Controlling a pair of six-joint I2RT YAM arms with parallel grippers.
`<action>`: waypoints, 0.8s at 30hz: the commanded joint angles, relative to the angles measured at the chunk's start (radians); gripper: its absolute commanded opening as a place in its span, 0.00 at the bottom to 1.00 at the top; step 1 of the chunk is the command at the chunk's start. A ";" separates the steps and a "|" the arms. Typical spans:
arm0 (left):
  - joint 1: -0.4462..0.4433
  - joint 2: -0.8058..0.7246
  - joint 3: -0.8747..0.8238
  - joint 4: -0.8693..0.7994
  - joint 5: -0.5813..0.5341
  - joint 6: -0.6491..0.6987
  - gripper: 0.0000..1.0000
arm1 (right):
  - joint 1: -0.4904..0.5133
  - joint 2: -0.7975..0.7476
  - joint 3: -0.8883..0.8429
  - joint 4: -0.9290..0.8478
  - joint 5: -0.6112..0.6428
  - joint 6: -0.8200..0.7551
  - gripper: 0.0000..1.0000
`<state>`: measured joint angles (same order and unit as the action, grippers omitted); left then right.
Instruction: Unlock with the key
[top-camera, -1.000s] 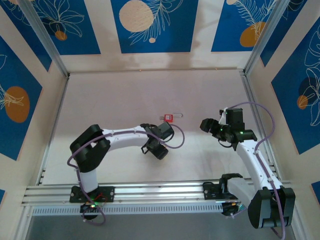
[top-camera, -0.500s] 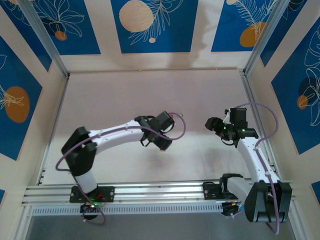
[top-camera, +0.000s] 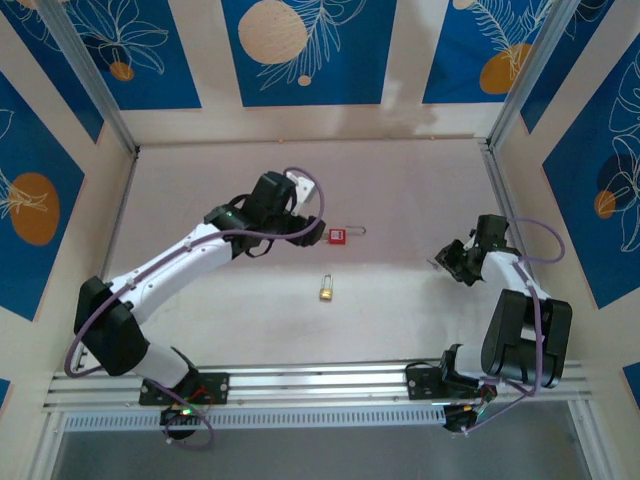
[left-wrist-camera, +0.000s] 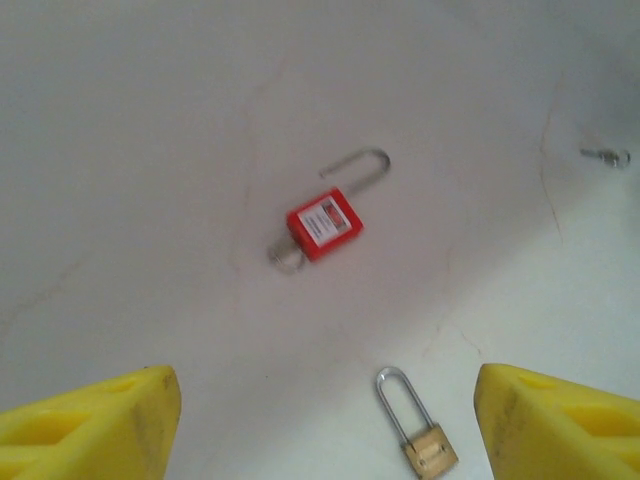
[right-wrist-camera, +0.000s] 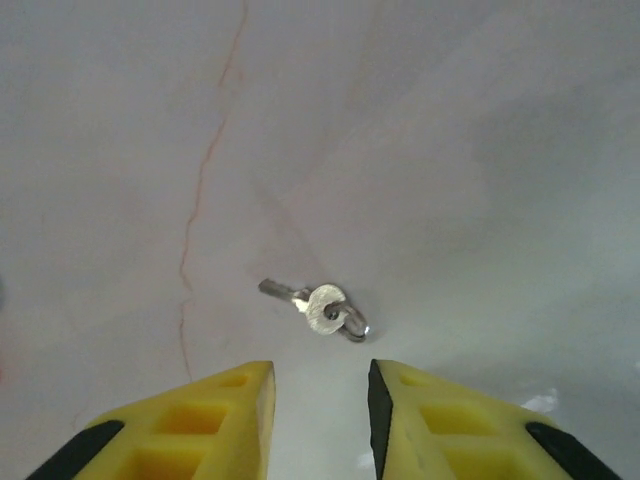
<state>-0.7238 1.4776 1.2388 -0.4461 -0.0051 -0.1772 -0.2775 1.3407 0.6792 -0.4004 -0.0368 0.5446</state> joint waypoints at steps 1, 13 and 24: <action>0.008 -0.047 -0.055 0.108 0.084 -0.026 0.78 | -0.008 0.035 0.032 0.011 -0.019 -0.005 0.39; 0.007 -0.045 -0.056 0.106 0.143 -0.060 0.78 | 0.008 0.162 0.085 0.008 -0.048 -0.012 0.41; 0.007 -0.052 -0.055 0.099 0.147 -0.058 0.78 | 0.033 0.204 0.098 -0.009 -0.067 -0.011 0.37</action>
<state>-0.7238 1.4540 1.1824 -0.3550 0.1169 -0.2298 -0.2523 1.5440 0.7620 -0.3862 -0.0795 0.5415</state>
